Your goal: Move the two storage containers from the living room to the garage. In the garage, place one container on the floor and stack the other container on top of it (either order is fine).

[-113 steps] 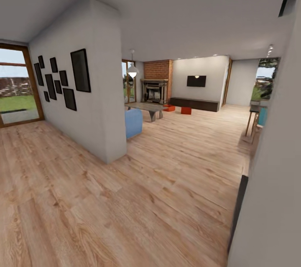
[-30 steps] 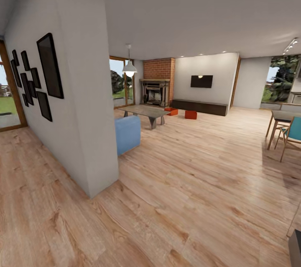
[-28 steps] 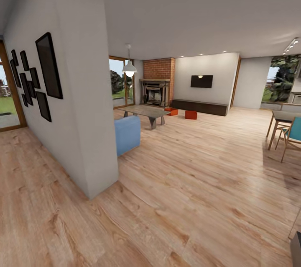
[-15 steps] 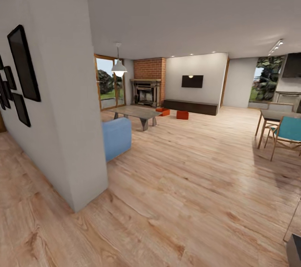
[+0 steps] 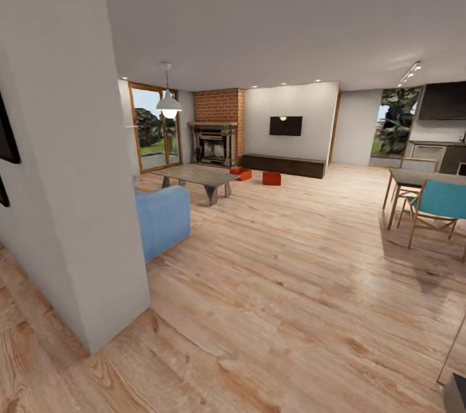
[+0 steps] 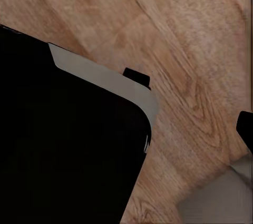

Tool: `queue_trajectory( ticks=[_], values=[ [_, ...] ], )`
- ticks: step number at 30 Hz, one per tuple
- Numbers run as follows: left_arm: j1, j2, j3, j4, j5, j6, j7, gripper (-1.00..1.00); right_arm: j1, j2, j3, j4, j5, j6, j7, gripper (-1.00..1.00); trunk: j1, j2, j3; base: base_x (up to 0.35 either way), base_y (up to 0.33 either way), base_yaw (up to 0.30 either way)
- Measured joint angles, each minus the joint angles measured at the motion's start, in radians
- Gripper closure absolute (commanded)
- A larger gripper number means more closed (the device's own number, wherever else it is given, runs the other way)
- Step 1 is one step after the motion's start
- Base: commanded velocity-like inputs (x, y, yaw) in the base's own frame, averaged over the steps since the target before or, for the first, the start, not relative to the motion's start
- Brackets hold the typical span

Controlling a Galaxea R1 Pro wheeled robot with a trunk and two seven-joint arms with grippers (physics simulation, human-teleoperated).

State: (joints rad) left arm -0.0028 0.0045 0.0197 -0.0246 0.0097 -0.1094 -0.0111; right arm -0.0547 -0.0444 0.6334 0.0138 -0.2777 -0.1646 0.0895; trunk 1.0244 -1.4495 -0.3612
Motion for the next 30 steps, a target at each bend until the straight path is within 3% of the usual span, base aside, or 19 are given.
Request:
queue_trajectory(
  ticks=[5,20,30],
  values=[
    [0.0,0.0,0.0,0.0,0.0,0.0,0.001,-1.0,0.0,0.001,0.0,0.0,0.0,-0.001,-0.001,-1.0,0.0,0.0,0.0,0.322,0.0,-0.085],
    [0.0,0.0,0.0,0.0,0.0,0.0,0.001,-1.0,0.0,0.001,0.0,0.0,-0.002,-0.002,-0.001,-1.0,0.0,0.0,0.0,0.322,0.0,-0.234],
    [0.0,0.0,0.0,0.0,0.0,0.0,0.001,-1.0,0.0,0.002,0.0,0.0,0.001,0.0,0.0,-1.0,0.0,0.0,0.0,0.322,0.0,-0.032]
  ],
)
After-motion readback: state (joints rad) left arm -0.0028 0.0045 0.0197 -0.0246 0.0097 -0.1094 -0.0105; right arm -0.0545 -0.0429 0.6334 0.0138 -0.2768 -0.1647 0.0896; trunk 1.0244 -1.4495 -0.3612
